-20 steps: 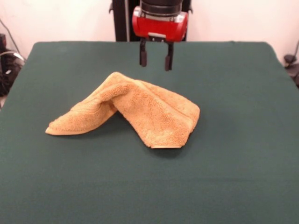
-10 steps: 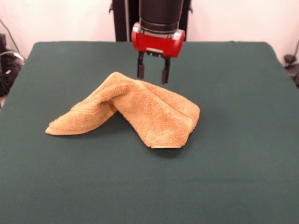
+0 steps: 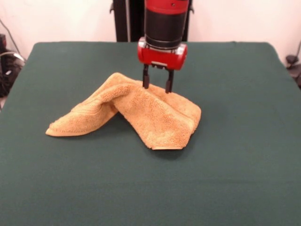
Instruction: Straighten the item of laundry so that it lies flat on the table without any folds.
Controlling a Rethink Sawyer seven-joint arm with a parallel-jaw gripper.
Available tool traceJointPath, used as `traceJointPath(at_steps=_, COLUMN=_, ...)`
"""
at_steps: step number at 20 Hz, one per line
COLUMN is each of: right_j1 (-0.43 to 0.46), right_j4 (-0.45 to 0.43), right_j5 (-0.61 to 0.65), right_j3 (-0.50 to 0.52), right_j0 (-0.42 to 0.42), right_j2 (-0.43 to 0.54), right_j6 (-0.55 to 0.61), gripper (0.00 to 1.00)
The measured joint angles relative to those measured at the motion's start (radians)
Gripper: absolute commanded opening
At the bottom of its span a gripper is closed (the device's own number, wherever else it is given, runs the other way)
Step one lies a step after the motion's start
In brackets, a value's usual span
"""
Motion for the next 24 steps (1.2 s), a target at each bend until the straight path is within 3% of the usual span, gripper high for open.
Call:
traceJointPath(at_steps=13, right_j1=0.029, right_j4=-0.022, right_j5=-0.003, right_j3=0.002, right_j0=-0.056, right_j2=0.092, right_j6=0.000, gripper=1.00)
traceJointPath(at_steps=24, right_j1=0.083, right_j4=-0.097, right_j5=-0.118, right_j3=-0.001, right_j0=-0.090, right_j2=0.139, right_j6=0.000, gripper=1.00)
